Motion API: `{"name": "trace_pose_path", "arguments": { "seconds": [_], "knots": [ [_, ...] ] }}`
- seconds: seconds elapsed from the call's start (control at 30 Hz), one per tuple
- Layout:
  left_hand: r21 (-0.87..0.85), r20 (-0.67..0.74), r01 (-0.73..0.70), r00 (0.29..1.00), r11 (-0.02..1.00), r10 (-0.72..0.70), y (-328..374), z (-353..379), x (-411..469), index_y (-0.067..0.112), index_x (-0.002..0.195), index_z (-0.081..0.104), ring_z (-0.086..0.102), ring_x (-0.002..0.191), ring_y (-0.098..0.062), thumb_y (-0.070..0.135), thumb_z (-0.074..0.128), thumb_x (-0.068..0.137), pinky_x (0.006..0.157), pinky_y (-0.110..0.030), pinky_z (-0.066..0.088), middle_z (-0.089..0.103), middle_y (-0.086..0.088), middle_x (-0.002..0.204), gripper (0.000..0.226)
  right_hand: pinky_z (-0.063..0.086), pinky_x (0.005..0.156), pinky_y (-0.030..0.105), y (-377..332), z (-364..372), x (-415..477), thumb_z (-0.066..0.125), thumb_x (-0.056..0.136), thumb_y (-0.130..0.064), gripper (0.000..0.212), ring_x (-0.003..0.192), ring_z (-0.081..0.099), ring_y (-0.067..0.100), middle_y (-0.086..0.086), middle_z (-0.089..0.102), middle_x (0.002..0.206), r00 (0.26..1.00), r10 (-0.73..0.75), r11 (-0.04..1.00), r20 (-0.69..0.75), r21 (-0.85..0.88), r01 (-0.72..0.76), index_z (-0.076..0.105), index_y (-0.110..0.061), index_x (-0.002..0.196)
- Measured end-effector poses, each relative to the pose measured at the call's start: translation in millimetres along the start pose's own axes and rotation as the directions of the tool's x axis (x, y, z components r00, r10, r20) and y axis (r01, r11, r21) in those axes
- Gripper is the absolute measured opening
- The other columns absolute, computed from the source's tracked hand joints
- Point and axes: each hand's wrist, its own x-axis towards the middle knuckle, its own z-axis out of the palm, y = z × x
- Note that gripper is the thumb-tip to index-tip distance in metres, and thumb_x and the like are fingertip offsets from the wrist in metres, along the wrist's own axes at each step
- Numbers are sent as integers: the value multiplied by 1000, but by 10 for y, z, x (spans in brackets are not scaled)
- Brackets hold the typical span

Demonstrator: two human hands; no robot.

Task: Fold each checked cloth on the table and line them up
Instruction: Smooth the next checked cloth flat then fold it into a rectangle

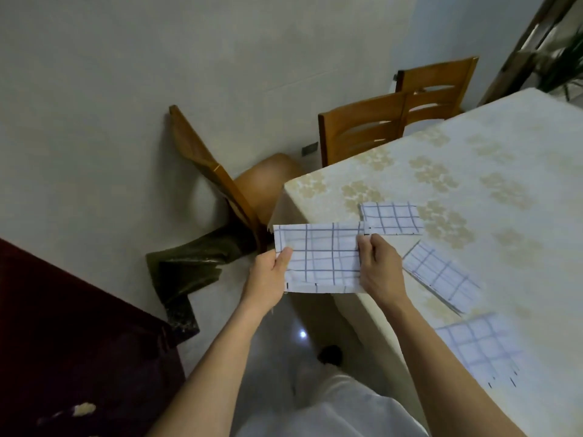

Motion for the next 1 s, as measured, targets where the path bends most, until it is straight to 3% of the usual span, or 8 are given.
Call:
{"name": "trace_pose_path", "arguments": {
  "seconds": [0.07,0.17,0.23,0.37,0.47,0.67,0.87,1.0],
  "knots": [
    [-20,-2,18,1000,1000,-18,66,-21,325,24,109,68,70,90,1,33,48,106,66,-10,51,72,15,96,23,30,49,21,1,147,317,44,104,-29,39,54,44,12,0,47,59,1000,19,1000,6,10,-19,45,-13,69],
    [14,11,53,999,999,-53,229,-24,813,14,104,68,64,58,1,33,46,107,48,-16,46,73,1,86,30,31,49,22,-47,316,891,44,104,-32,40,56,47,11,-1,50,61,997,71,997,16,-9,-71,53,-10,72],
    [53,40,79,996,995,-81,299,-27,1136,14,106,67,59,51,-4,35,44,107,45,-20,45,70,-3,82,31,34,51,23,-42,381,1271,44,104,-36,41,59,50,10,1,55,65,992,126,992,24,-32,-125,58,-10,76],
    [64,46,139,989,988,-142,398,19,1795,19,108,68,69,72,-15,40,45,106,55,-21,54,74,-2,93,31,39,55,24,-8,452,1852,49,101,-41,36,66,55,13,1,59,71,973,217,976,83,10,-219,61,-14,79],
    [46,46,149,987,988,-151,377,150,2125,19,106,68,69,70,-14,40,45,106,54,-22,53,73,-2,92,30,32,52,23,116,498,2060,55,99,-33,31,61,49,13,-2,50,65,959,237,971,155,-25,-236,52,-18,72],
    [80,227,221,946,972,-233,230,279,2750,20,109,67,72,83,-18,35,50,105,56,-24,55,75,-4,99,23,35,53,28,419,753,2293,55,99,-31,29,62,49,15,0,52,67,922,380,925,70,-28,-379,53,-13,77],
    [192,455,286,822,939,-343,33,435,3533,33,101,71,72,99,-17,31,62,99,88,-47,60,77,9,103,9,32,51,27,584,918,2684,53,100,-25,30,60,46,17,1,49,66,874,485,873,-16,-49,-485,47,-13,74],
    [264,551,268,747,927,-373,6,534,3903,22,109,69,70,84,-14,19,60,101,62,-25,55,74,1,102,12,39,55,27,581,1031,2962,58,98,-33,22,68,57,19,0,60,75,807,575,815,-134,6,-580,61,-14,87]
  ]
}}
